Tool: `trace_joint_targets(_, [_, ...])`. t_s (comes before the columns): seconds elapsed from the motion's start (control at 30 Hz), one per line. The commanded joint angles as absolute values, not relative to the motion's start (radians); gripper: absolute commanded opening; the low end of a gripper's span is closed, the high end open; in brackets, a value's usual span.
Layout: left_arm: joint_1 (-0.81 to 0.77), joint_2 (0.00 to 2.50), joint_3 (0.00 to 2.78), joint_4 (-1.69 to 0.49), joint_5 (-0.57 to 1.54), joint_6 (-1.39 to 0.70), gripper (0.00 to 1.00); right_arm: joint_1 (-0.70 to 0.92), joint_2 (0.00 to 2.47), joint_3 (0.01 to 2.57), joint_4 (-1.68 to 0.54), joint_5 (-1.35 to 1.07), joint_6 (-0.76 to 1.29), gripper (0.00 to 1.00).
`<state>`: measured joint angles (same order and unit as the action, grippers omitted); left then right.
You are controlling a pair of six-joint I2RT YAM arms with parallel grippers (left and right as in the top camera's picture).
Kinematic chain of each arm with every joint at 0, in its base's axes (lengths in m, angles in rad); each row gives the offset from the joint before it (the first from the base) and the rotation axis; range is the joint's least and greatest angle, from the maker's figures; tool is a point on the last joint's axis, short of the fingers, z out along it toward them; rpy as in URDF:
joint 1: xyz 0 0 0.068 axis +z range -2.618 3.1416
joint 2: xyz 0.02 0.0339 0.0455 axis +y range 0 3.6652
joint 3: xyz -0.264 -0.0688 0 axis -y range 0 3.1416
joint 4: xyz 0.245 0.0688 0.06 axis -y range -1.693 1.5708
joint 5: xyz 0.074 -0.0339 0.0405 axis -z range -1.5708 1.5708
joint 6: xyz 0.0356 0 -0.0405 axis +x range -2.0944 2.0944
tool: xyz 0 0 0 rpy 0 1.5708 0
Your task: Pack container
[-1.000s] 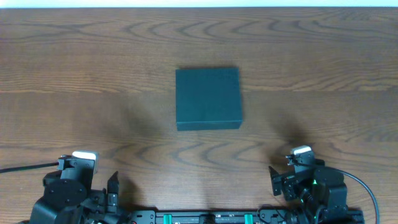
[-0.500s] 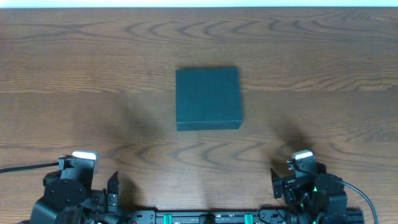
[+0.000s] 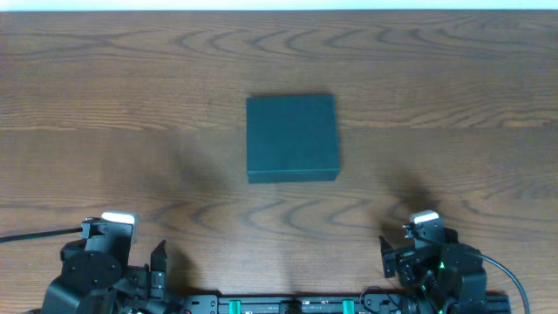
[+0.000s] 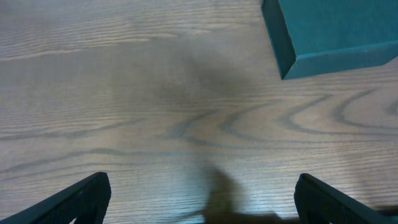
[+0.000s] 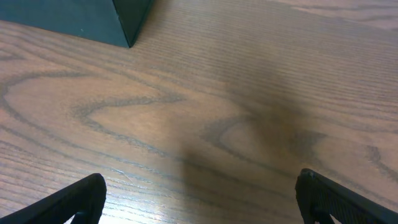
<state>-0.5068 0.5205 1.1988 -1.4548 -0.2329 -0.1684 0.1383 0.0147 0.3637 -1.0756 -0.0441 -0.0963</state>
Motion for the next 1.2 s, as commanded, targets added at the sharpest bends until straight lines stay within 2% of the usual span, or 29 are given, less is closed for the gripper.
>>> trace_joint_targets(0.0, [-0.511,0.517,1.198,-1.455,-0.243,-0.179,0.95,0.152,0.006,0.355,-1.078,-0.033,-0.11,0.99])
trace_joint_targets(0.33, [-0.51,0.514,1.198,-1.447,-0.218,-0.181,0.95,0.152,0.006,0.355,-1.078,-0.033,-0.11,0.99])
trace_joint_targets(0.5, [-0.464,0.495,1.163,-1.209,-0.109,-0.18,0.95,0.152,0.006,0.355,-1.078,-0.033,-0.11,0.99])
trace_joint_targets(0.6, [-0.406,0.449,1.045,-1.085,-0.072,-0.18,0.95,0.152,0.006,0.355,-1.078,-0.033,-0.11,0.99])
trace_joint_targets(0.8, [-0.296,0.274,0.695,-1.029,0.008,-0.203,0.95,0.152,0.006,0.355,-1.078,-0.033,-0.11,0.99])
trace_joint_targets(1.0, [-0.28,0.106,0.465,-1.034,0.02,-0.244,0.95,0.152,0.006,0.355,-1.078,-0.033,-0.11,0.99])
trace_joint_targets(1.17, [-0.28,0.036,0.377,-1.034,0.026,-0.236,0.95,0.152,0.006,0.355,-1.078,-0.033,-0.11,0.99])
